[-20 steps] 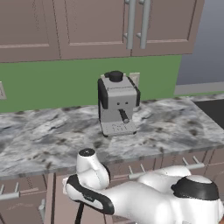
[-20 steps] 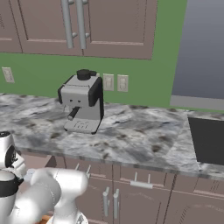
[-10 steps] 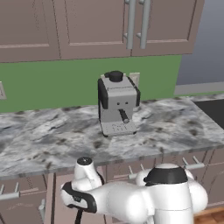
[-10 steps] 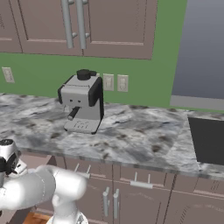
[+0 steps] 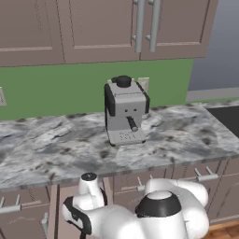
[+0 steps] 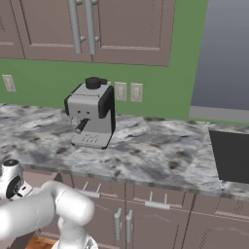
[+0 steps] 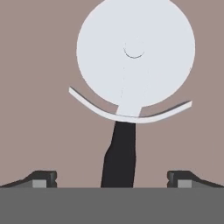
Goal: Take the pizza cutter from the drawer on the left and place it on the dining counter for cutting.
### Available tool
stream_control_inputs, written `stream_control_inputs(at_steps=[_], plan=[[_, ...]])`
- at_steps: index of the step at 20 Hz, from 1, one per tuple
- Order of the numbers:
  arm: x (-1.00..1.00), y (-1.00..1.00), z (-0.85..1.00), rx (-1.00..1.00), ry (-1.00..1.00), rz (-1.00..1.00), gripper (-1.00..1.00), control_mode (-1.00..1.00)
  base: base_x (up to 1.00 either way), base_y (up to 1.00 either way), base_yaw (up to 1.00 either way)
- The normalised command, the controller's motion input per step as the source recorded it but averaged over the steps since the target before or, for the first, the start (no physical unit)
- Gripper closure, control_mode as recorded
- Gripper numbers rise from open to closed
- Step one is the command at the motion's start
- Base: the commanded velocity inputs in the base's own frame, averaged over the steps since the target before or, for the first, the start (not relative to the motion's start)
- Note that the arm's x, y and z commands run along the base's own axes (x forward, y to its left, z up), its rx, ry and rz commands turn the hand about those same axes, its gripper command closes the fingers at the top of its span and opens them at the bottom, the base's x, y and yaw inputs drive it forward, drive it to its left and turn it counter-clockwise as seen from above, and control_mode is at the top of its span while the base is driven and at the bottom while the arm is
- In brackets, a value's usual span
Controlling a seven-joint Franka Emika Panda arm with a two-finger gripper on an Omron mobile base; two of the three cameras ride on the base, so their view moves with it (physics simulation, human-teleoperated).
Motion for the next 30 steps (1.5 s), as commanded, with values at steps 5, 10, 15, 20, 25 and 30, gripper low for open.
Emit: stream_control_inputs(at_steps=[5, 10, 15, 20, 25, 30], plan=[[0.00, 0.04, -0.36, 0.00, 0.00, 0.01, -1.00, -1.00, 0.00, 0.00, 0.00], [0.00, 0.12, -0.28, 0.00, 0.00, 0.00, 1.00, -1.00, 0.00, 0.00, 0.00], [0.00, 0.02, 0.00, 0.00, 0.00, 0.00, 1.00, -1.00, 0.00, 0.00, 0.00], [-0.02, 0.00, 0.01, 0.00, 0.00, 0.00, 1.00, -1.00, 0.00, 0.00, 0.00], [-0.34, -0.09, 0.43, 0.00, 0.00, 0.05, 1.00, -1.00, 0.00, 0.00, 0.00], [-0.43, -0.23, 0.63, 0.00, -0.01, 0.06, 1.00, -1.00, 0.00, 0.00, 0.00]])
